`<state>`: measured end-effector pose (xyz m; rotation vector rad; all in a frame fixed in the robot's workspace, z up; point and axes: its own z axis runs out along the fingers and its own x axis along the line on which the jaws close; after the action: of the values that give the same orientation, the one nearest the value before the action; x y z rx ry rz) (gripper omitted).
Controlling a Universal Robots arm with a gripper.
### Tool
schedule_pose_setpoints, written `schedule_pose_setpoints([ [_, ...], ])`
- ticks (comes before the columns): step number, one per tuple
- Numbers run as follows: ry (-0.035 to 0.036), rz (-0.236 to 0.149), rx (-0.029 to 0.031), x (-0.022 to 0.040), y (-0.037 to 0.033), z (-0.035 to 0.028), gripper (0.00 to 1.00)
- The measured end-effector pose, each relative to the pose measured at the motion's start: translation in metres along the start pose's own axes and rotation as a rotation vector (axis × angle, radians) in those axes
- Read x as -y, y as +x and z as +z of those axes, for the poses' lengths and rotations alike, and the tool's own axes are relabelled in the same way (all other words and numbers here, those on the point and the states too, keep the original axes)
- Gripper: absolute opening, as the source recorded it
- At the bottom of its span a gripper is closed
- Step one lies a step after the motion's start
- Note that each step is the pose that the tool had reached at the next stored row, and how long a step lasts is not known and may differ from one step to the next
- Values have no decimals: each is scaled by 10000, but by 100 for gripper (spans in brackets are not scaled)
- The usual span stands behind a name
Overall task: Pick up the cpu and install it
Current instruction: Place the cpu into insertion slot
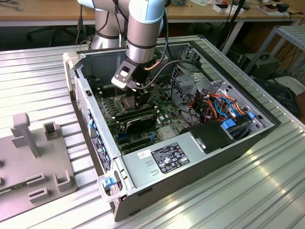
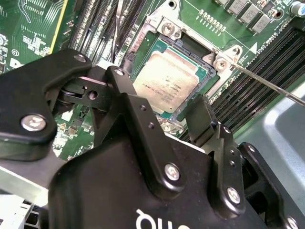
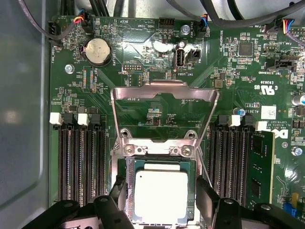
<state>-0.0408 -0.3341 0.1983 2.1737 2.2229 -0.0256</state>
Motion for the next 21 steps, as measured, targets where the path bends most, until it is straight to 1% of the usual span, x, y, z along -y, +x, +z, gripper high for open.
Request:
schedule_pose_setpoints([
  [2, -1, 0, 3, 0, -1, -1, 69],
  [3, 0, 0, 0, 0, 0, 0, 62],
  [9, 0, 0, 4, 0, 1, 1, 62],
  [10, 1, 0, 4, 0, 1, 1, 60],
  [11, 0, 0, 9, 0, 1, 0, 56],
  [21, 0, 0, 16, 0, 0, 0, 56],
])
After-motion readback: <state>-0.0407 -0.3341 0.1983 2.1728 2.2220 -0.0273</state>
